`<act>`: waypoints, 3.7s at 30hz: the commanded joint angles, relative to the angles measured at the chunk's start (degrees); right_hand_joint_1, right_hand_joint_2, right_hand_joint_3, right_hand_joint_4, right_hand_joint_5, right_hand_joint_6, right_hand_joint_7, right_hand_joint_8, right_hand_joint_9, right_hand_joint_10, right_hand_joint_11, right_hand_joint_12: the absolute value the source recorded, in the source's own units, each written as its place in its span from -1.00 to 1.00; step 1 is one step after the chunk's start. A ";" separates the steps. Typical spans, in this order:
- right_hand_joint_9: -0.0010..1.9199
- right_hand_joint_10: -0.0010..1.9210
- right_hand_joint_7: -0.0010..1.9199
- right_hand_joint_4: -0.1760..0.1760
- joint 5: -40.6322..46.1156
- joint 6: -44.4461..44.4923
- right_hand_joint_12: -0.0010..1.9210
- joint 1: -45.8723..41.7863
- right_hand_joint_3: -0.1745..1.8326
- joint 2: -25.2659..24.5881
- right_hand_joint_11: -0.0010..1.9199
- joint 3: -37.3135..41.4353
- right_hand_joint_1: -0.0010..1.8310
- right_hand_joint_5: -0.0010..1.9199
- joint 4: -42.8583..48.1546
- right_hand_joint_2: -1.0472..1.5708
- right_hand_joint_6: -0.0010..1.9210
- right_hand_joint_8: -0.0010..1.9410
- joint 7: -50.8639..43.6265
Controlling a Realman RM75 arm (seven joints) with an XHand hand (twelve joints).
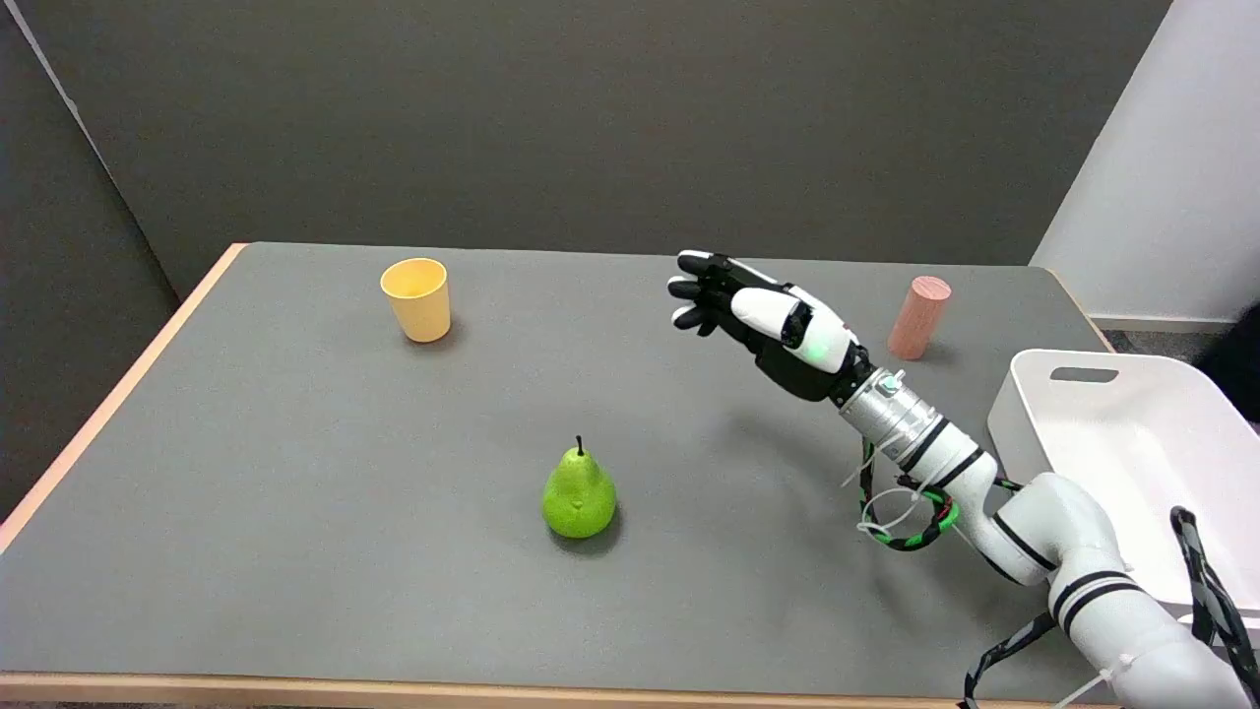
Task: Pick up the wooden cylinder.
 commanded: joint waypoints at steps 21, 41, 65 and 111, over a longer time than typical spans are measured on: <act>-0.52 0.08 -0.47 0.11 -0.50 57.99 1.00 14.17 0.11 17.92 -0.76 0.93 -0.08 -0.63 38.17 0.34 -0.30 -0.42 -82.40; -0.57 0.00 -0.52 0.23 0.06 87.98 0.84 -1.48 0.10 30.81 -0.64 0.74 -0.22 -0.68 43.46 0.29 -0.41 -0.48 -79.21; -0.54 -0.01 -0.48 0.36 0.14 92.54 0.77 -1.94 0.09 29.08 -0.52 -15.82 -0.50 -0.66 38.46 0.26 -0.36 -0.43 -70.43; -0.56 0.01 -0.50 0.45 0.14 87.90 0.74 0.49 0.05 22.22 -0.47 -16.51 -0.58 -0.65 24.26 0.26 -0.35 -0.48 -67.14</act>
